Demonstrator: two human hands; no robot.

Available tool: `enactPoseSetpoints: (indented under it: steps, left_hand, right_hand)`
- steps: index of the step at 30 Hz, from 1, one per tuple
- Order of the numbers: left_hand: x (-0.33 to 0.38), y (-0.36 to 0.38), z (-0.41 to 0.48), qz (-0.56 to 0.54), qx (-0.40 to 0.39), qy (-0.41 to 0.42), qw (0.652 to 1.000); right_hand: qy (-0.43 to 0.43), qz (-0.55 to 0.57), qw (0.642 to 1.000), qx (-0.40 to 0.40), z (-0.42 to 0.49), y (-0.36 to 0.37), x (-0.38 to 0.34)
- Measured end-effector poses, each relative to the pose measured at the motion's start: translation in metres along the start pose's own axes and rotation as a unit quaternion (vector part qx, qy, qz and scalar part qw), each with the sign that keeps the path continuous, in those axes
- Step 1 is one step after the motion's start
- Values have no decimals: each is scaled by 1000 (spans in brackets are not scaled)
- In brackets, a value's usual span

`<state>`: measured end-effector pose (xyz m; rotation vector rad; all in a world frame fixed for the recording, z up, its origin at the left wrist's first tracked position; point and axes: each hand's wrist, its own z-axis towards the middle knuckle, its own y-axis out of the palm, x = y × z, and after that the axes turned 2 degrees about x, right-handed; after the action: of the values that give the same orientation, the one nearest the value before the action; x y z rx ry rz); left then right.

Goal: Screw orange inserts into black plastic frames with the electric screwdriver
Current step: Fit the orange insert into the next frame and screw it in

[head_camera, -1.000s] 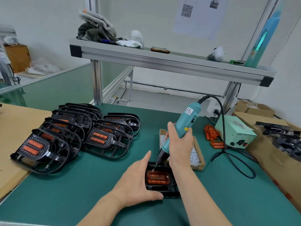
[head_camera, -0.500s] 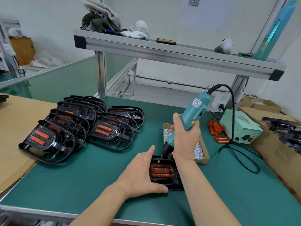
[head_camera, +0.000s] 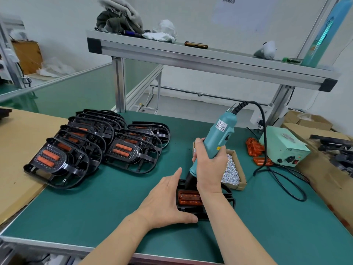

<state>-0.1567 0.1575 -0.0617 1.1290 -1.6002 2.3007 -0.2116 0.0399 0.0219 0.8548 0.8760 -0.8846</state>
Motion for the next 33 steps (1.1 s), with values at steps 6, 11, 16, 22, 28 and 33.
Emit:
enactPoseSetpoints:
  steps: [6, 11, 16, 22, 28, 33]
  left_hand:
    - [-1, 1, 0, 0, 1, -1, 1000]
    - [-2, 1, 0, 2, 1, -1, 1000]
    - [-2, 2, 0, 0, 2, -2, 1000]
    - [-3, 1, 0, -1, 1, 1, 1000]
    - [-4, 2, -1, -11, 2, -7, 1000]
    - [-3, 2, 1, -19, 4, -7, 1000]
  right_hand:
    - [-4, 0, 1000, -4, -1, 0, -1]
    - [-1, 2, 1000, -3, -1, 0, 0]
    - [-3, -2, 1000, 3, -3, 0, 4]
    - [-12, 2, 1000, -8, -8, -1, 4]
    - [-3, 31, 1000, 5, -8, -4, 4]
    - [-8, 22, 1000, 0, -11, -3, 11]
